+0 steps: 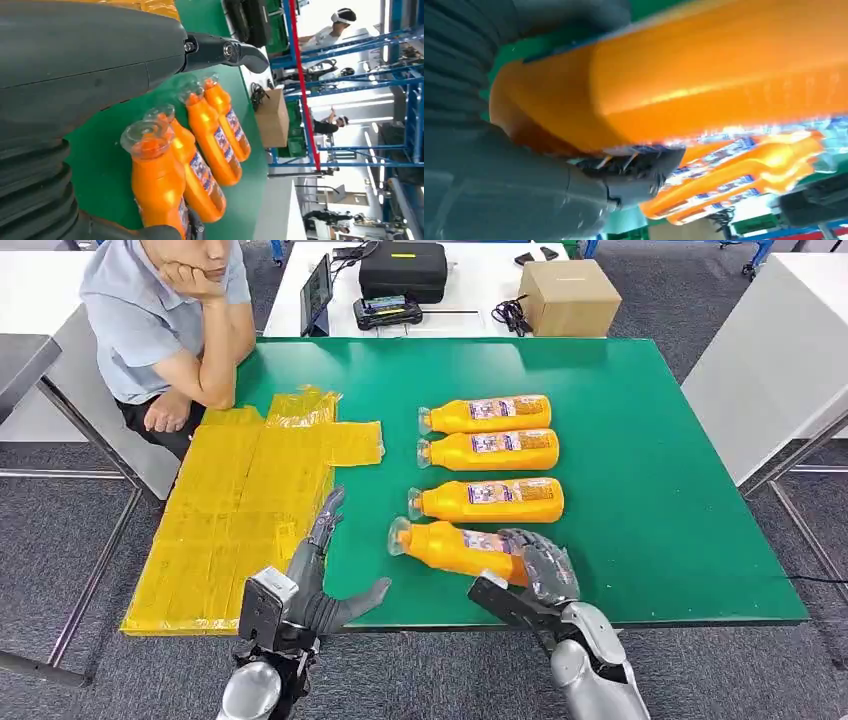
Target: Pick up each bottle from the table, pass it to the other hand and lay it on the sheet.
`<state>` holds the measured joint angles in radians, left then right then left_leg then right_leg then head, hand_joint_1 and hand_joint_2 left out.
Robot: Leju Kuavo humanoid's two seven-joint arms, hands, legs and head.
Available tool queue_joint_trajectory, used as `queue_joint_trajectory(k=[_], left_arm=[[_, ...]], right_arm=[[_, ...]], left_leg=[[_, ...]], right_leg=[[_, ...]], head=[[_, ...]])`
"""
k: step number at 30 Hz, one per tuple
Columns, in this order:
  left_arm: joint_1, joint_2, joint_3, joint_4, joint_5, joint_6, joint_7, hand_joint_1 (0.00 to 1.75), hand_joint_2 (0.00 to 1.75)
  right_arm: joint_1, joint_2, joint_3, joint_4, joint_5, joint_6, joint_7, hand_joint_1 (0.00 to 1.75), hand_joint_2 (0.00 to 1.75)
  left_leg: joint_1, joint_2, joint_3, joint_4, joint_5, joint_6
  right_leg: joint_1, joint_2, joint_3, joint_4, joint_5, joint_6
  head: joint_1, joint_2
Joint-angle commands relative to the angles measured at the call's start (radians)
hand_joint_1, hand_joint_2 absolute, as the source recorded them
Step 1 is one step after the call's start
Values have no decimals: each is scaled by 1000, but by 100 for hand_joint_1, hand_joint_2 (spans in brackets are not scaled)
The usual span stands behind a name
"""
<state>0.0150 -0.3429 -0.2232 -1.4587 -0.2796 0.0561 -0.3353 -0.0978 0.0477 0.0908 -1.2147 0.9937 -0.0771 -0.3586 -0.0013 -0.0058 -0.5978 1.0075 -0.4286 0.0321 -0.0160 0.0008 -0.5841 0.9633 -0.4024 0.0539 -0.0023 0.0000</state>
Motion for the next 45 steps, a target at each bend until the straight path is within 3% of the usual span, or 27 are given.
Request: queue_joint_trajectory(k=[1, 2, 8, 15, 24, 29, 45], left_arm=[[-40, -6, -4, 84, 6, 1, 6, 0, 175], [-40, -6, -4, 90, 42, 9, 36, 0, 175], [-61, -6, 3, 212, 188, 21, 105, 0, 175], [-75, -6, 3, 342, 421, -82, 95, 0, 175], [-45, -6, 33, 296, 528, -99, 76, 0, 175], [-63, -6, -26, 302, 614, -215, 6, 0, 175], [-91, -6, -24, 290, 688, -260, -23, 0, 175]], right_arm=[[28, 3, 26, -48, -13, 10, 4, 175, 175], [26, 18, 25, -66, -50, -16, -43, 175, 175], [21, 62, 58, -213, -127, 10, -46, 175, 175], [-33, 78, 71, -170, -181, -12, -86, 175, 175], [6, 126, 96, -351, -34, -191, -93, 175, 175], [-26, 137, 122, -255, -77, -150, -112, 175, 175], [-48, 176, 197, -111, -122, -130, -147, 175, 175]], left_leg=[[0, -1, 1, 0, -1, -1], [0, -1, 1, 0, -1, -2], [-1, 1, -3, 0, -1, -2], [-1, 2, -4, -1, -1, -1], [0, 1, -7, 0, -1, -1], [0, -1, -5, -1, -1, -1], [1, 0, -5, 0, -2, -2]], right_leg=[[0, -1, 1, 0, -1, -2], [0, -1, 1, 0, -2, -2], [-1, 1, -3, 1, -1, -2], [-1, 2, -4, 0, -1, -1], [-1, 1, -6, 1, -1, -1], [0, 0, -5, 0, -2, -1], [0, 0, -4, 1, -2, -2]], head=[[0, 0], [0, 0], [0, 0], [0, 0], [0, 0], [0, 0], [0, 0]])
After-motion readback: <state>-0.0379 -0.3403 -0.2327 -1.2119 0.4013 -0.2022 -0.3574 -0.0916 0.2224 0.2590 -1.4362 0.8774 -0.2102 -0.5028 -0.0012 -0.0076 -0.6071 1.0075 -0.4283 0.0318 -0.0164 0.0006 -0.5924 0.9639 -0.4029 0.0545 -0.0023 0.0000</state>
